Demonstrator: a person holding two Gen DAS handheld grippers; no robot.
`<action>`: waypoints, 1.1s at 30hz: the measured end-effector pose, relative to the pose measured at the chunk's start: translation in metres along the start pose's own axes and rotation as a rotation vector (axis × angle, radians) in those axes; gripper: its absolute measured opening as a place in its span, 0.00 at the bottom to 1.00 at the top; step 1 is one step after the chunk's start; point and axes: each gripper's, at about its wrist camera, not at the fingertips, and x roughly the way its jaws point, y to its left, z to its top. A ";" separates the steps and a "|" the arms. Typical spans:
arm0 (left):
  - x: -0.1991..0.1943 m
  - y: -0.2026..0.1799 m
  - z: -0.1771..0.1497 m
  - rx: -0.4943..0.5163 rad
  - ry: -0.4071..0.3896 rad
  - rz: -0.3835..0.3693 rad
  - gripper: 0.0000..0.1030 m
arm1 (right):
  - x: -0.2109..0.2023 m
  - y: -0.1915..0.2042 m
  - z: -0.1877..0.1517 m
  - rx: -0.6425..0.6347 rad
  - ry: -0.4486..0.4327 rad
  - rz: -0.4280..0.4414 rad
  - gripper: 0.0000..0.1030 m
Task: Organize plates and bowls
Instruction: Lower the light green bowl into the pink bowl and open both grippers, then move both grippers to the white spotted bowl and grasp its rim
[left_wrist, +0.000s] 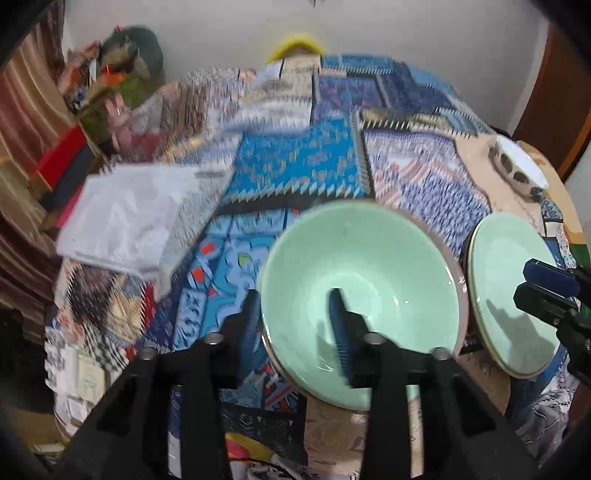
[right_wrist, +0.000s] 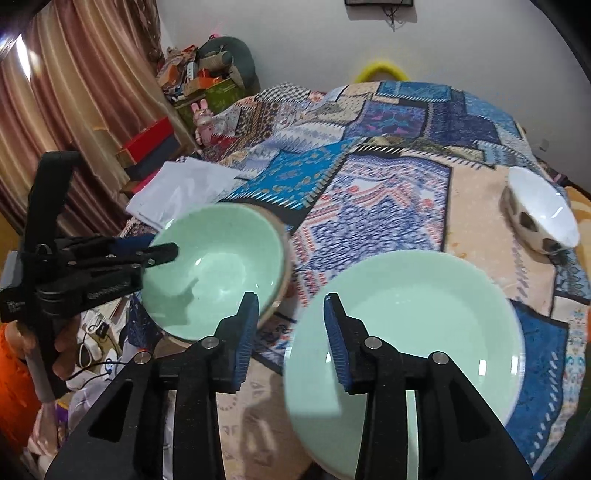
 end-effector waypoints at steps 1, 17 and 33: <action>-0.005 -0.002 0.002 0.008 -0.013 -0.006 0.43 | -0.004 -0.003 0.000 0.003 -0.009 -0.008 0.34; -0.042 -0.080 0.063 0.029 -0.178 -0.103 0.81 | -0.079 -0.101 0.013 0.096 -0.147 -0.221 0.53; 0.001 -0.180 0.138 0.123 -0.179 -0.220 0.90 | -0.086 -0.211 0.036 0.223 -0.175 -0.393 0.54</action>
